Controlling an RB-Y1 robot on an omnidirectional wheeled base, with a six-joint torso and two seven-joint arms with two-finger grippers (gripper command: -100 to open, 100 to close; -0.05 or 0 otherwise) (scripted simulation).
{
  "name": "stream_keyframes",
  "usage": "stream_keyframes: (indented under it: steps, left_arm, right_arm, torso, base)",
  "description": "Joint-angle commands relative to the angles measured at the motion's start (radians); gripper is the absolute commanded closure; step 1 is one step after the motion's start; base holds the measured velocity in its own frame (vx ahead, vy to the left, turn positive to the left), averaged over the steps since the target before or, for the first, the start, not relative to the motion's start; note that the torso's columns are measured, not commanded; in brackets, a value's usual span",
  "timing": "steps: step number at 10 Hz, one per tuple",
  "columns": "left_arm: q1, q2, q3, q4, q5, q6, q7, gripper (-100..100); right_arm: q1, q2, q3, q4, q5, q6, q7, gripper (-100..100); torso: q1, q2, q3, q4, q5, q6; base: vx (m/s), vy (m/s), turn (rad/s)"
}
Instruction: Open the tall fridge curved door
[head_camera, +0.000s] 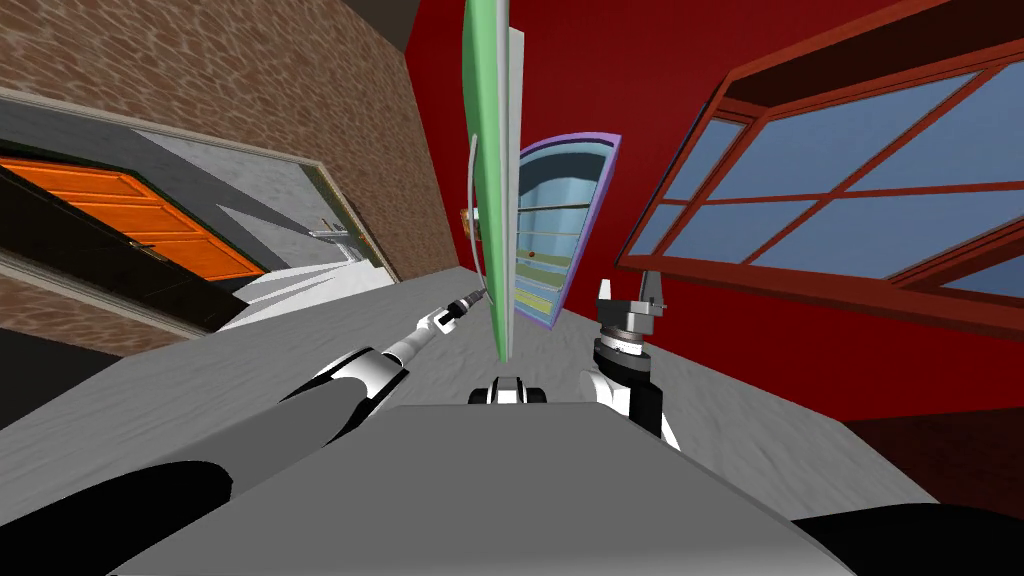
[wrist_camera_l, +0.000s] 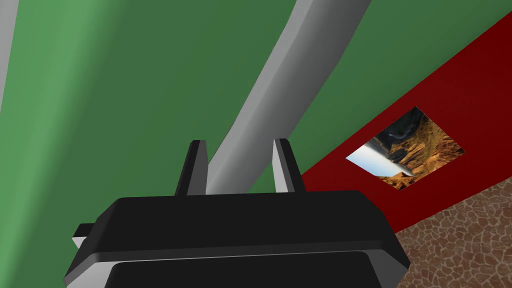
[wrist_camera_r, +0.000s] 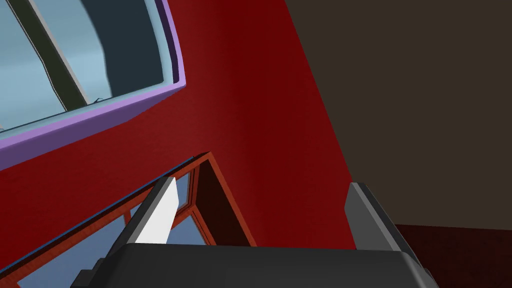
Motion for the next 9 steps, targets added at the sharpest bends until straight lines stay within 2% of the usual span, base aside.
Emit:
stream_keyframes:
  steps: [1,2,3,4,5,6,7,8,9]
  left_arm:
    - [-0.016,0.025,-0.006,0.018,0.007,-0.039,0.024,100]
    - [-0.004,0.016,-0.006,0.012,0.003,-0.026,0.013,100]
    - [0.045,0.069,0.032,-0.003,0.051,-0.057,0.006,100]
    - [0.073,0.070,0.032,-0.003,0.051,-0.057,0.006,100]
    - [0.112,0.112,0.069,-0.020,0.095,-0.085,-0.002,100]
    - [0.148,0.122,0.069,-0.020,0.098,-0.085,-0.002,100]
    - [0.152,0.122,0.069,-0.020,0.098,-0.085,-0.002,100]
    - [0.194,0.165,0.107,-0.038,0.145,-0.112,-0.010,100]
    - [0.230,0.173,0.107,-0.038,0.145,-0.112,-0.010,100]
  right_arm:
    - [0.000,0.000,0.000,0.000,0.000,0.000,0.000,0]
    - [0.000,0.000,0.000,0.000,0.000,0.000,0.000,0]
    - [0.000,0.001,0.000,0.000,0.000,0.000,0.000,0]
    - [0.000,0.000,0.000,0.000,0.000,0.000,0.000,0]
    - [0.000,0.000,0.000,0.000,0.000,0.000,0.000,0]
    - [0.000,0.000,0.000,0.000,0.000,0.000,0.000,0]
    - [0.000,0.000,0.000,0.000,0.000,0.000,0.000,0]
    - [0.000,0.001,0.000,0.000,0.000,0.000,0.000,0]
    - [0.000,0.000,0.000,0.000,0.000,0.000,0.000,0]
  torso:
    - [-0.005,0.001,0.001,0.000,0.000,-0.002]
    - [-0.007,0.001,0.001,-0.001,-0.001,0.000]
    - [-0.015,0.002,0.001,-0.003,-0.003,0.000]
    - [-0.003,0.002,0.002,-0.004,0.000,0.000]
    - [0.000,0.001,0.001,-0.007,0.002,-0.001]
    - [0.005,-0.003,-0.002,-0.004,0.002,-0.002]
    - [0.000,-0.005,-0.003,-0.008,0.003,0.000]
    - [-0.009,-0.009,-0.006,-0.012,0.001,0.000]
    - [-0.001,-0.008,-0.005,-0.009,0.001,0.000]
  base:
    - [-0.022,0.295,-0.175]
    - [-0.021,0.149,-0.040]
    - [-0.022,0.248,-0.371]
    - [-0.023,0.258,-0.412]
    - [-0.010,0.296,-0.393]
    - [-0.007,0.250,-0.472]
    - [-0.022,0.098,-0.142]
    - [-0.052,0.171,-0.291]
    - [-0.045,0.190,-0.364]
